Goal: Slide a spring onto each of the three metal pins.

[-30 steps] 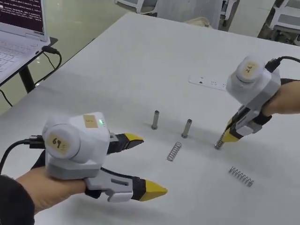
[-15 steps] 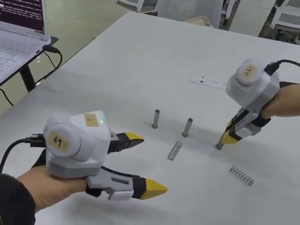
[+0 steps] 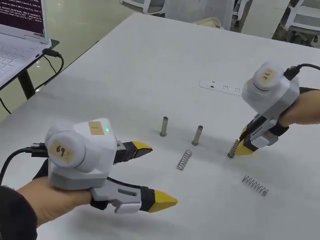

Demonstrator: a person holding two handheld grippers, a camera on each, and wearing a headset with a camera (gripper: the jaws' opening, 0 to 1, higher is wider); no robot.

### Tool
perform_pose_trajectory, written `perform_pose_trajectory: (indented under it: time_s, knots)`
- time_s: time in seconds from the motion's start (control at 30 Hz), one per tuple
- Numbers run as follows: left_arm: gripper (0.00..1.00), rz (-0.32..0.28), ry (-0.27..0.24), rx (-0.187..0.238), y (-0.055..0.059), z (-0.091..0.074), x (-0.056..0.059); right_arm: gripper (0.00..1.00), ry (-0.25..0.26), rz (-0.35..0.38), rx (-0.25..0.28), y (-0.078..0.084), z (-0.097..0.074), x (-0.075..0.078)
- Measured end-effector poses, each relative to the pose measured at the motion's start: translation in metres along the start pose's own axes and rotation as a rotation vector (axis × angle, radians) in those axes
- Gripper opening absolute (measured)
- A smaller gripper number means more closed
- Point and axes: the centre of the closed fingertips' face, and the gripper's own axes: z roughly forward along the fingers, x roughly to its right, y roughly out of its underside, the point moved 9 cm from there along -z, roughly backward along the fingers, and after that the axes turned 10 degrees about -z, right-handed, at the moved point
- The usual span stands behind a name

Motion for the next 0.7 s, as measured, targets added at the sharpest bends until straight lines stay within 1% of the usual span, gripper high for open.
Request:
perform_pose_trajectory:
  time_s: [0.2,0.4,0.53,0.7]
  knots:
    - [0.65,0.002,0.004,0.002,-0.001,0.001,0.001,0.21,0.012,0.026,0.019,0.008,-0.006,-0.004]
    - [0.65,0.008,0.011,-0.001,-0.002,0.002,0.002,0.21,0.017,0.042,0.015,0.016,-0.01,-0.008]
    - [0.65,0.011,0.012,-0.001,-0.002,0.002,0.003,0.21,0.018,0.056,0.025,0.02,-0.013,-0.012]
    - [0.65,0.016,0.019,-0.001,-0.003,0.004,0.004,0.22,0.018,0.075,0.027,0.028,-0.016,-0.021]
